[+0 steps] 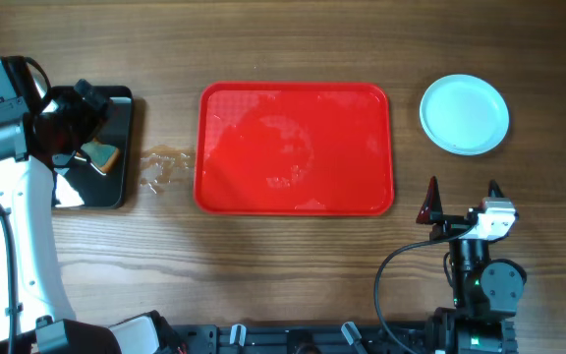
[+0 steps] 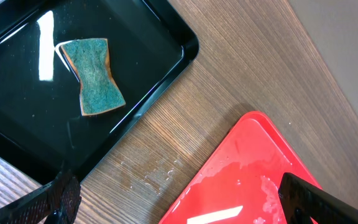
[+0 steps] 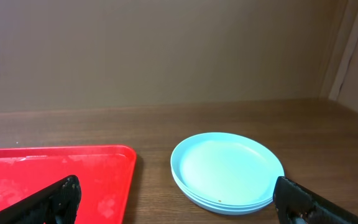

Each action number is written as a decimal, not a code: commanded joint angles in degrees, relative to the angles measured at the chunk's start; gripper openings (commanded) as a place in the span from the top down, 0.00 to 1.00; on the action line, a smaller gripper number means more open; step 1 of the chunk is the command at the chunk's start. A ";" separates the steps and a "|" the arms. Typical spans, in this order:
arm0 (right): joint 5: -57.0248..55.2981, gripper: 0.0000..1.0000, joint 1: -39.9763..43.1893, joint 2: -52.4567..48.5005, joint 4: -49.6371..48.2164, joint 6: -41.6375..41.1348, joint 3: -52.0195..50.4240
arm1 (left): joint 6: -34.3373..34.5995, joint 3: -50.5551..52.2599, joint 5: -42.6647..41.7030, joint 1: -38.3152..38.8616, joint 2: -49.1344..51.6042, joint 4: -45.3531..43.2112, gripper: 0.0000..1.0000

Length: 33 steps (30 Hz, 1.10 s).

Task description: Clean dirty plates on tray and stack at the side

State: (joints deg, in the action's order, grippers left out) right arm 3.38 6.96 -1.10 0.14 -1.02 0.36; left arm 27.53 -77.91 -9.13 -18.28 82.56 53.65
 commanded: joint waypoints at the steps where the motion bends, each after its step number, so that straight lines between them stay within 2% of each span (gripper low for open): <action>1: 0.00 0.00 0.28 0.83 -0.17 -0.55 -0.07 | -0.09 -0.11 -0.66 -0.22 -0.15 0.00 0.00; 14: 0.00 0.00 0.28 0.83 -0.17 -0.55 -0.07 | -0.09 0.26 1.44 0.24 0.04 1.38 0.00; 19: 0.00 0.00 0.28 0.83 -0.17 -0.55 -0.07 | -0.09 4.83 1.46 3.17 0.04 0.09 0.00; 25: 0.00 0.00 0.28 0.83 -0.17 -0.55 -0.07 | -0.09 13.64 0.33 8.87 -0.46 -7.08 0.00; 33: 0.00 0.00 0.28 0.83 -0.17 -0.52 -0.07 | -0.09 28.98 -0.87 16.39 -7.02 -23.04 0.00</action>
State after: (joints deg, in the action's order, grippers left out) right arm 3.38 6.96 -1.10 0.12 -1.02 0.36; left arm 27.53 -54.08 -9.10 -4.23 80.53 34.41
